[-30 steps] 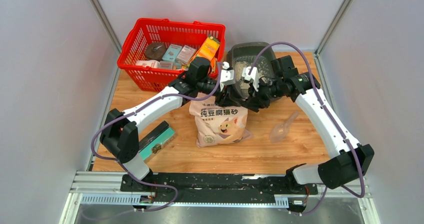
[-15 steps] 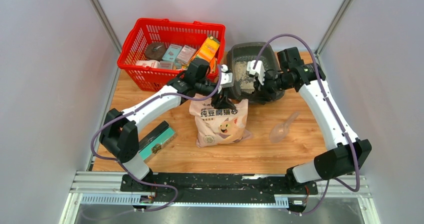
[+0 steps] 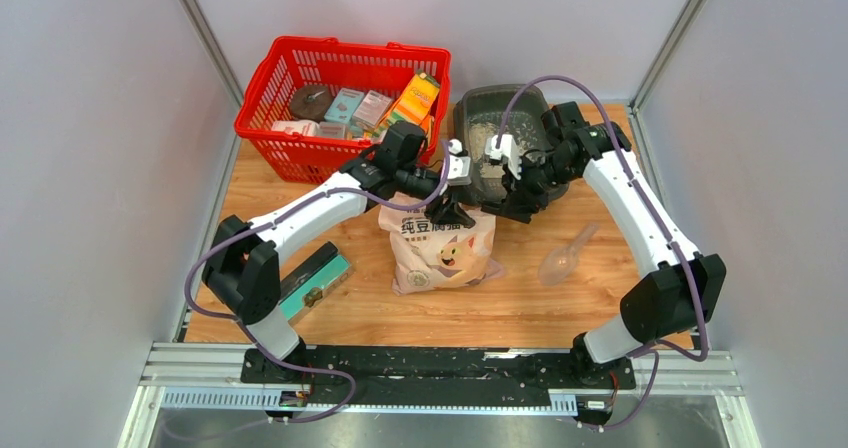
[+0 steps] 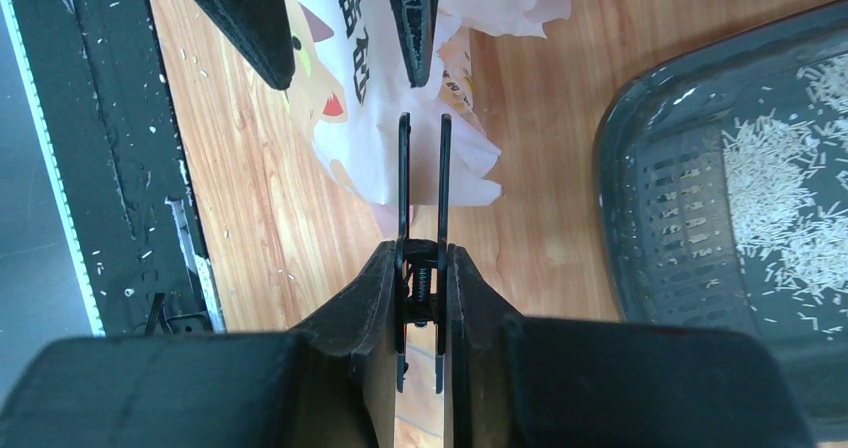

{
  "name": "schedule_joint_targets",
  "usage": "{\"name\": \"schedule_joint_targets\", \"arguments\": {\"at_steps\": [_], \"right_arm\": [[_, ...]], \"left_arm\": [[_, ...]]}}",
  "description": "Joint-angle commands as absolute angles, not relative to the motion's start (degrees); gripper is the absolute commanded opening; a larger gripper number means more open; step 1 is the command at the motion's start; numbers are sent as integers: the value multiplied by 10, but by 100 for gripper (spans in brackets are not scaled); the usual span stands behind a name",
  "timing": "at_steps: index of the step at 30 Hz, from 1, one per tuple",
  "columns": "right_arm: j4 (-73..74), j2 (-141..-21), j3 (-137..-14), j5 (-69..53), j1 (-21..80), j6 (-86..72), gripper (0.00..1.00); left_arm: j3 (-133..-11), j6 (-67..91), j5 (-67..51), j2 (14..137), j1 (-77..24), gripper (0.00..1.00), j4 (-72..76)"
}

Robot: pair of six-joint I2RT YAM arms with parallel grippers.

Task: Fill the litter box with clean litter

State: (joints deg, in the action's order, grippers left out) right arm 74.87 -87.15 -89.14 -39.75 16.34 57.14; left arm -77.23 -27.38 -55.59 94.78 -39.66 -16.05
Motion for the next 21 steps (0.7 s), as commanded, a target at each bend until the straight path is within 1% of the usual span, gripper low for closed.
{"name": "schedule_joint_targets", "arguments": {"at_steps": [1,5,9,15,19,21], "right_arm": [[759,-863,-877,-410,164,581,0],[759,-867,-868,-410,164,578,0],[767,-869,-866,-418,164,577,0],[772,-870,-860,-416,164,565,0],[762,-868,-850,-405,164,536,0],[755,-862,-841,-401,163,524,0]], "left_arm": [[-799,-318,-583,964,-400,54,-189],[-806,-355,-584,982,-403,54,-219],[-807,-354,-585,995,-409,51,-217],[-808,-304,-585,1013,-419,44,-174],[-807,-234,-592,1029,-424,41,-128],[-806,-226,-594,1034,-426,36,-120]]}}
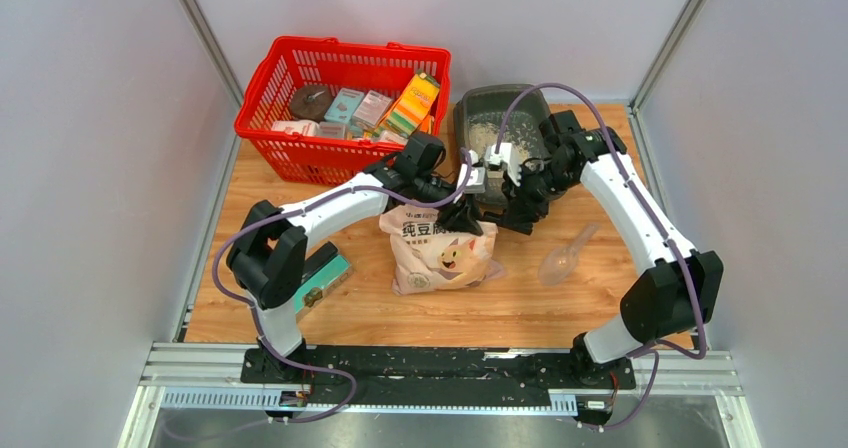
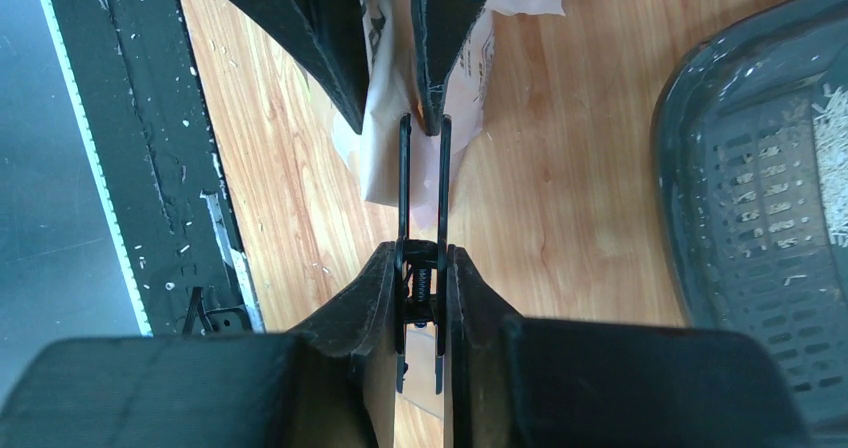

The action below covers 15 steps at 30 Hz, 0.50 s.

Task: Fill the litter box with clean litter

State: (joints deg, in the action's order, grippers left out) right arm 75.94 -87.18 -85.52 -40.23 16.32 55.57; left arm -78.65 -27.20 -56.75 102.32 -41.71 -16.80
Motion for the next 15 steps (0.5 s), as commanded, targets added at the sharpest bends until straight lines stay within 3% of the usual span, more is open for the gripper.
{"name": "schedule_joint_targets", "arguments": {"at_steps": [1,2,5,15], "right_arm": [[750,-857,-840,-394,162,519,0],[749,-853,-841,-389,160,513,0],[753,-839,-857,-382,132,525,0],[841,-755,-819,-377,127,685,0]], "left_arm": [[-805,-222,-595,1035,-428,33,-120],[-805,-220,-596,1036,-429,25,-120],[-800,-211,-597,1034,-430,13,-119],[-807,-213,-532,1010,-438,4,-133]]}}
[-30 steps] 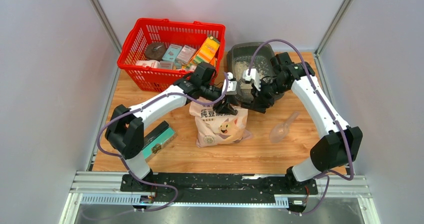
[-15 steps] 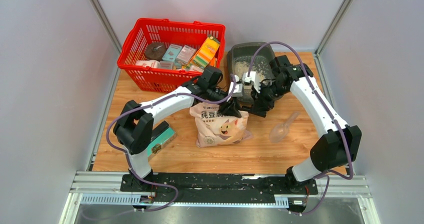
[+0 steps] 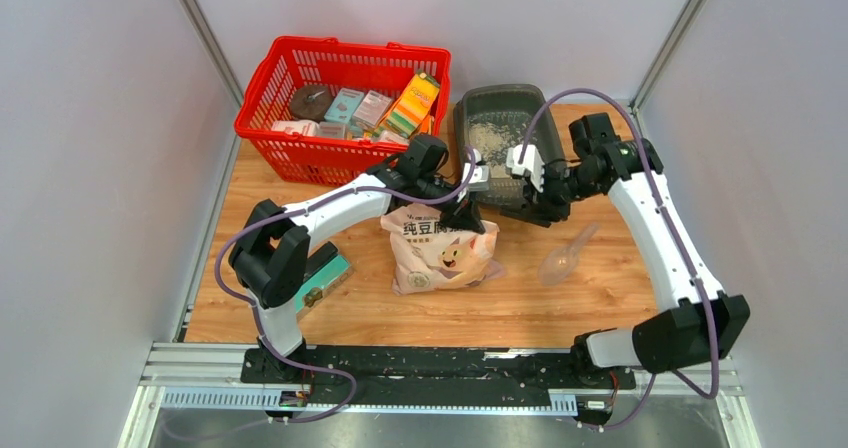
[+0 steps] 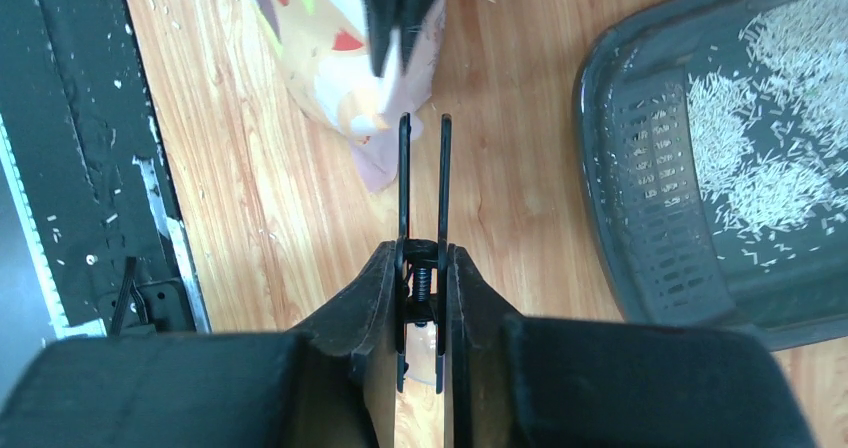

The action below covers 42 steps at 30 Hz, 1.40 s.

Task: Fill the litter box with clean litter

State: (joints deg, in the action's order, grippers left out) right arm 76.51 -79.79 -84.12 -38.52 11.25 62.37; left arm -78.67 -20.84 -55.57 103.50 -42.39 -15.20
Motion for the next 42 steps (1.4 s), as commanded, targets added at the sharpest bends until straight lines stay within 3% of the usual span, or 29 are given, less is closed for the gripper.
{"name": "schedule_joint_targets", "arguments": {"at_steps": [1,10,25,34,36,40,42], "right_arm": [[827,-743,-810,-361,137,685,0],[765,-737,-787,-301,168,654,0],[721,-745,-777,-305,206,612,0],[660,-748,-754,-265,236,560,0],[659,-750,-753,-263,238,560,0],[671,-759,-758,-259,246,560,0],[675,-765,-761,-254,251,556,0]], "left_arm": [[-809,-219,-530,1010,-439,3,-144],[-817,-233,-526,1011,-453,0,-162],[-817,-222,-526,1011,-454,0,-159],[-801,-142,-564,1009,-432,0,-93],[-800,-131,-574,1009,-426,4,-89],[-794,-128,-578,999,-417,29,-89],[-785,-131,-578,990,-409,36,-98]]}}
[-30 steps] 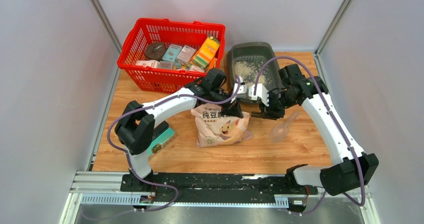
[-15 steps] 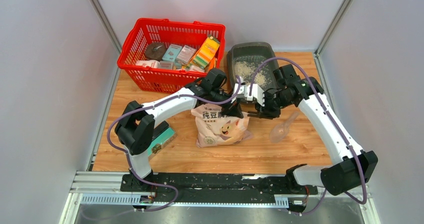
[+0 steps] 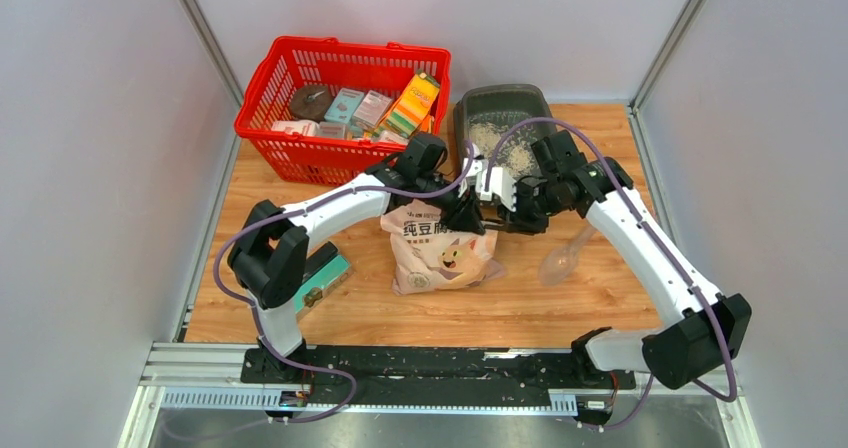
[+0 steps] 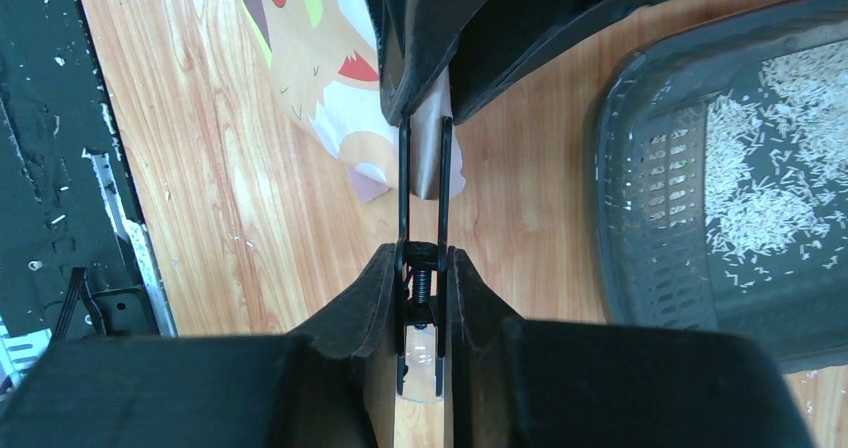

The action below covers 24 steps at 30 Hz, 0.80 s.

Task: Fill the litter box with clean litter

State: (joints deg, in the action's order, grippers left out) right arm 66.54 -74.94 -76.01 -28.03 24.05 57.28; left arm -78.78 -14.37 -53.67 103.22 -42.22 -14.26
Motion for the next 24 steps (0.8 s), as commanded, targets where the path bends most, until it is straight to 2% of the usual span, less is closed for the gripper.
{"name": "schedule_joint_targets", "arguments": {"at_steps": [1,5,13,15,21,22,24], "right_arm": [[674,-766,-762,-251,254,554,0],[678,-773,-762,-242,261,550,0],[700,-804,-808,-224,279,543,0],[710,-812,-823,-219,282,537,0],[733,-817,-857,-218,288,520,0],[734,-817,-858,-218,288,518,0],[734,-817,-860,-221,288,514,0]], "left_arm": [[-781,-133,-584,985,-405,40,-103],[-745,-134,-595,963,-383,45,-109],[-717,-242,-593,932,-363,45,-218],[-719,-270,-592,930,-360,41,-242],[-728,-287,-596,937,-359,22,-251],[-729,-286,-597,938,-359,15,-250],[-732,-282,-599,941,-359,10,-248]]}}
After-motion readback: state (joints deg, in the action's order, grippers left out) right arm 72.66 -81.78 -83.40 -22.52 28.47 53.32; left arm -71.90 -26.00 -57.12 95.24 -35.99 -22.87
